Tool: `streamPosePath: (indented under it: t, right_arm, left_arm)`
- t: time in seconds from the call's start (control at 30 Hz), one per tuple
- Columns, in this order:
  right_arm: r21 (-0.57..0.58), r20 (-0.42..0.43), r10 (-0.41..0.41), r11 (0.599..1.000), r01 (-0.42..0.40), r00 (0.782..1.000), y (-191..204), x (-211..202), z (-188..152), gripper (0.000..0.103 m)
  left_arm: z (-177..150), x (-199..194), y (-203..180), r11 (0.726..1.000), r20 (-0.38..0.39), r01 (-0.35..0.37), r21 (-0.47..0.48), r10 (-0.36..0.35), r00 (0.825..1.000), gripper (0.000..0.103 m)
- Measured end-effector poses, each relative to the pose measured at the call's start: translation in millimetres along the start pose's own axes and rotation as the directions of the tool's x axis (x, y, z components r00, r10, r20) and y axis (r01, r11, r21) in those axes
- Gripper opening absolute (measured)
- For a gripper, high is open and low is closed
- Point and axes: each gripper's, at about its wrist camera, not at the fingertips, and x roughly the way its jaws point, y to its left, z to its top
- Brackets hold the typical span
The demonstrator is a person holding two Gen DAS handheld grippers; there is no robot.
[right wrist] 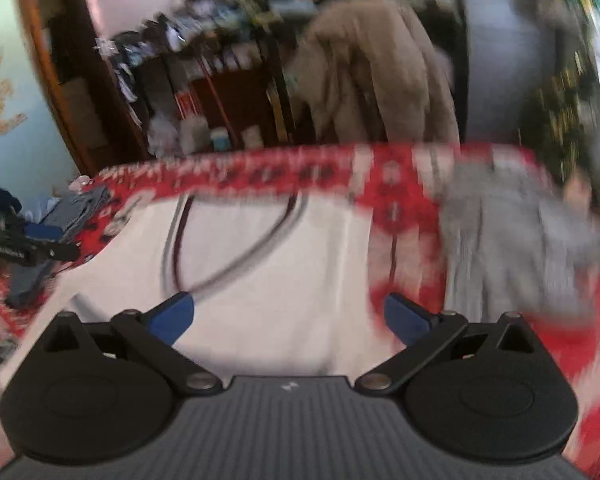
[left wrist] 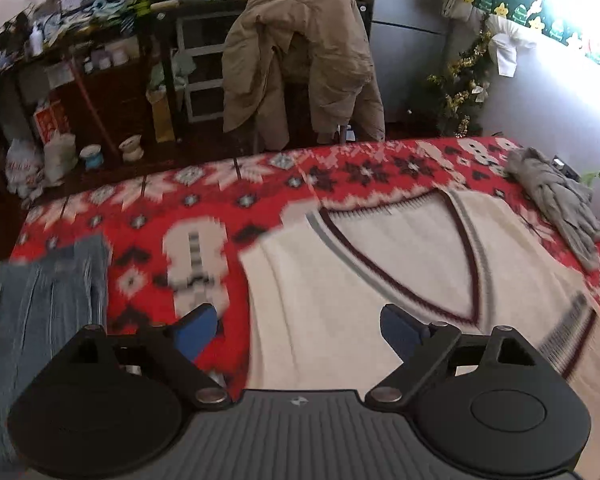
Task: Fold clothes
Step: 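Open both grippers and bring them to the shoulders beside the V-neck, then close both grippers on the shoulders and lift the collar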
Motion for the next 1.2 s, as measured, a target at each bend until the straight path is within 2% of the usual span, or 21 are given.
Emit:
streamPosePath:
  t: [0.07,0.17,0.2,0.27,0.4,0.47,0.5,0.53,0.57,0.7,0.83,0.93,1.0,1.03,1.07,1.2]
  right_arm:
    - [-0.031,0.000,-0.015,0.999,0.015,1.000,-6.2,16.5,15.6,0.102]
    - [-0.010,-0.037,0.008,1.000,-0.009,0.999,-24.7,49.7,40.2,0.102]
    - [-0.005,-0.044,0.019,1.000,-0.019,0.999,-30.5,61.1,46.2,0.102]
    - [-0.032,-0.055,0.016,0.999,-0.018,0.998,-37.7,84.0,54.2,0.100]
    - [-0.111,-0.112,0.048,0.992,-0.061,0.993,-47.5,130.4,67.5,0.070]
    - [-0.156,-0.143,0.068,0.984,-0.090,0.987,-49.8,151.9,74.3,0.059]
    - [-0.178,-0.159,0.077,0.978,-0.106,0.984,-50.9,162.6,77.6,0.048]
    - [-0.192,-0.180,0.088,0.974,-0.123,0.980,-51.8,172.2,79.8,0.041]
    - [-0.204,-0.202,0.099,0.969,-0.141,0.974,-52.6,181.6,81.7,0.032]
    - [-0.251,-0.267,0.134,0.946,-0.203,0.954,-52.9,206.8,86.5,0.031]
    - [-0.285,-0.327,0.160,0.923,-0.259,0.931,-49.4,217.7,87.9,0.031]
    - [-0.299,-0.352,0.166,0.913,-0.279,0.921,-45.8,221.1,86.8,0.023]
    - [-0.294,-0.359,0.170,0.913,-0.284,0.918,-44.1,220.6,87.1,0.019]
    - [-0.296,-0.360,0.169,0.912,-0.284,0.917,-43.3,220.3,87.1,0.018]
    - [-0.299,-0.361,0.168,0.911,-0.284,0.917,-42.5,219.9,87.0,0.017]
    - [-0.313,-0.363,0.148,0.910,-0.270,0.920,-35.5,217.6,86.8,0.009]
  left_arm:
    - [16.4,16.6,7.7,1.000,-0.020,-0.002,0.002,0.003,1.000,0.089]
    - [31.9,39.8,17.3,1.000,-0.008,0.020,0.005,-0.020,1.000,0.087]
    - [35.8,48.6,19.8,1.000,-0.012,0.013,0.010,-0.013,1.000,0.084]
    - [41.8,65.8,26.6,1.000,-0.030,0.023,0.022,-0.022,0.999,0.070]
    - [51.0,93.2,37.1,0.995,-0.071,0.072,0.064,-0.068,0.995,0.056]
    - [54.6,100.0,41.9,0.992,-0.086,0.101,0.076,-0.094,0.992,0.044]
    - [56.8,103.7,44.7,0.990,-0.095,0.115,0.080,-0.107,0.990,0.039]
    - [59.0,107.4,47.5,0.988,-0.104,0.128,0.085,-0.119,0.987,0.036]
    - [61.2,111.0,50.4,0.986,-0.113,0.142,0.089,-0.132,0.985,0.036]
    - [63.0,117.5,51.7,0.973,-0.152,0.186,0.138,-0.165,0.975,0.036]
    - [62.8,121.5,50.1,0.954,-0.193,0.227,0.194,-0.190,0.963,0.041]
    - [63.2,123.7,48.1,0.946,-0.203,0.241,0.216,-0.198,0.959,0.041]
    - [63.9,123.7,44.9,0.944,-0.204,0.237,0.228,-0.192,0.960,0.036]
    - [64.3,123.1,42.6,0.944,-0.205,0.232,0.236,-0.185,0.961,0.029]
    - [64.7,122.5,40.3,0.943,-0.205,0.227,0.244,-0.178,0.962,0.016]
    - [66.3,120.2,31.1,0.939,-0.208,0.205,0.276,-0.150,0.967,0.012]
